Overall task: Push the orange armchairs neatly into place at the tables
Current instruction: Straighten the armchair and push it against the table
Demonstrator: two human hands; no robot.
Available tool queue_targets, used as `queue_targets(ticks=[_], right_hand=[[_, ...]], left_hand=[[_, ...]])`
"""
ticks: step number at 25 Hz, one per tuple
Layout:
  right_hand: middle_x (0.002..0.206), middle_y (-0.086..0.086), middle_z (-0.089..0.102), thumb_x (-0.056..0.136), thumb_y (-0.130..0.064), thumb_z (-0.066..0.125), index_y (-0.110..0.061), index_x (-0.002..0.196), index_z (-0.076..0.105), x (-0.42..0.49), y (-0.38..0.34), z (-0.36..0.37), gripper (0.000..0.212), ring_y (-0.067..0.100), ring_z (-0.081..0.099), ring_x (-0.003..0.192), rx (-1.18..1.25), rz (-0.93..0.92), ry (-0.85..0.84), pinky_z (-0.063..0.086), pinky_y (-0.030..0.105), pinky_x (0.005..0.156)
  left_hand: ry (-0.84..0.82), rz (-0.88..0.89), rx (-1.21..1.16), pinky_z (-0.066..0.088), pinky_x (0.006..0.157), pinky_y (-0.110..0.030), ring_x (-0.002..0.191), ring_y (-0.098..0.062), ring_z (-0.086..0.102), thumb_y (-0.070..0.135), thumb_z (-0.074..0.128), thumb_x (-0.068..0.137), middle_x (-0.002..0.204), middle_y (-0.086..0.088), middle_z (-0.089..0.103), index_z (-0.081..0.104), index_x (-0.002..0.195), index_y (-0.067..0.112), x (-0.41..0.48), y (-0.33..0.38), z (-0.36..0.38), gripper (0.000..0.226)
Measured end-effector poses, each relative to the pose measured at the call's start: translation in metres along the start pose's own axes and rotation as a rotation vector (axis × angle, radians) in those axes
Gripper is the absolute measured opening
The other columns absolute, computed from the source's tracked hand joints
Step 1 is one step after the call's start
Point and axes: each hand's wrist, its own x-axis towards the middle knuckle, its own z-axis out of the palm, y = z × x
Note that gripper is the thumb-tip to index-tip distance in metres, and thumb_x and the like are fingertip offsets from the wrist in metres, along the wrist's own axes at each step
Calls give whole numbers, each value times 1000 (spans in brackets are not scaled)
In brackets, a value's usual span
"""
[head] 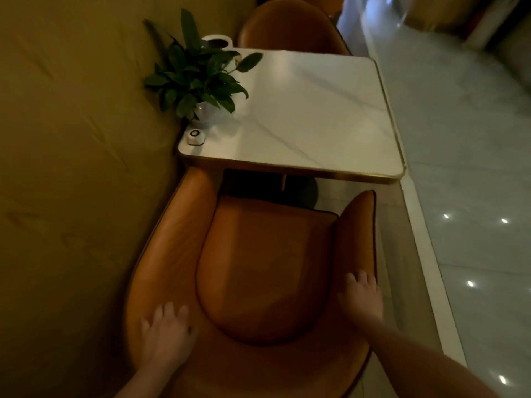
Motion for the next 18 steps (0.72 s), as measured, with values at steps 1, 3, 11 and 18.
queue_targets(ticks=[1,3,11,18], right_hand=[[145,8,39,94,-28,52,-20,129,52,-2,-3,1,36,31,29,138,-5,23,2,30,45,114],[148,11,36,94,-28,53,-18,129,51,-3,-6,2,36,33,26,141,-24,65,1,28,47,116],[165,10,-4,94,-33,59,-21,157,11,50,3,15,80,35,-3,151,41,136,124,16,52,122],[165,10,-8,95,-44,55,-22,157,7,105,-7,15,81,42,-1,149,-22,246,184,14,56,121]], left_hand=[[-1,32,1,32,107,-51,128,-22,41,56,45,90,133,-1,48,46,136,30,7,-6,2,53],[14,85,14,33,106,-53,125,-24,43,55,47,90,130,-3,51,49,135,27,23,-16,8,53],[119,99,50,30,108,-57,126,-29,43,50,52,89,128,-8,52,55,129,23,100,-35,13,49],[246,83,44,31,101,-70,130,-46,39,39,83,63,137,-27,51,66,123,13,163,-40,26,68]])
